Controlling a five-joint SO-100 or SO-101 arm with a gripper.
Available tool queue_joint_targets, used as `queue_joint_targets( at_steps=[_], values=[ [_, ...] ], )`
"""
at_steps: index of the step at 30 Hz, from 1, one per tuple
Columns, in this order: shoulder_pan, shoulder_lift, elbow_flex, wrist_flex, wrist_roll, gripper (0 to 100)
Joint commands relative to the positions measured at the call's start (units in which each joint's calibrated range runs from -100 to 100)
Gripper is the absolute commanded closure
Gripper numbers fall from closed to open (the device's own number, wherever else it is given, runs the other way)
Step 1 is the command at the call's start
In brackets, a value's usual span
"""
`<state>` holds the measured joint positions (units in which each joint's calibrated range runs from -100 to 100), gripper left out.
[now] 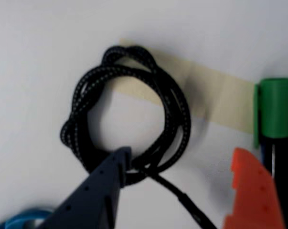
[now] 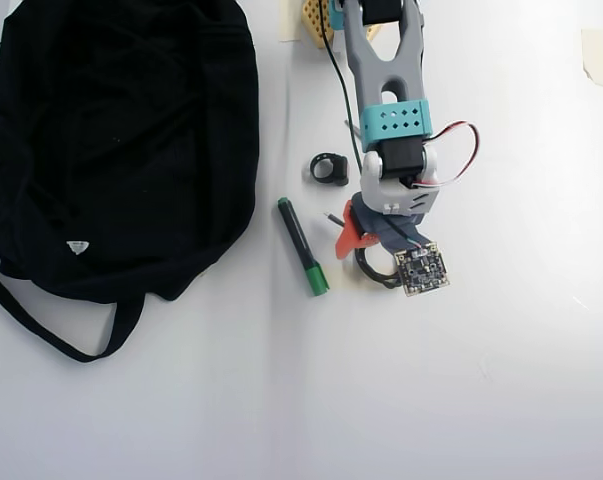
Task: Put the cable into the black bag
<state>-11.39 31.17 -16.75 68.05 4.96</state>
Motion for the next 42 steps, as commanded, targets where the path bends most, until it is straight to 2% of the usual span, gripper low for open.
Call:
queue_joint_targets(
  at_steps=[1,42],
  values=[
    [-0.6,-0.8,-2.8,-2.2,0.3,73],
    [-0.6,4.5,-2.3,-2.2,-2.1,73]
  ],
)
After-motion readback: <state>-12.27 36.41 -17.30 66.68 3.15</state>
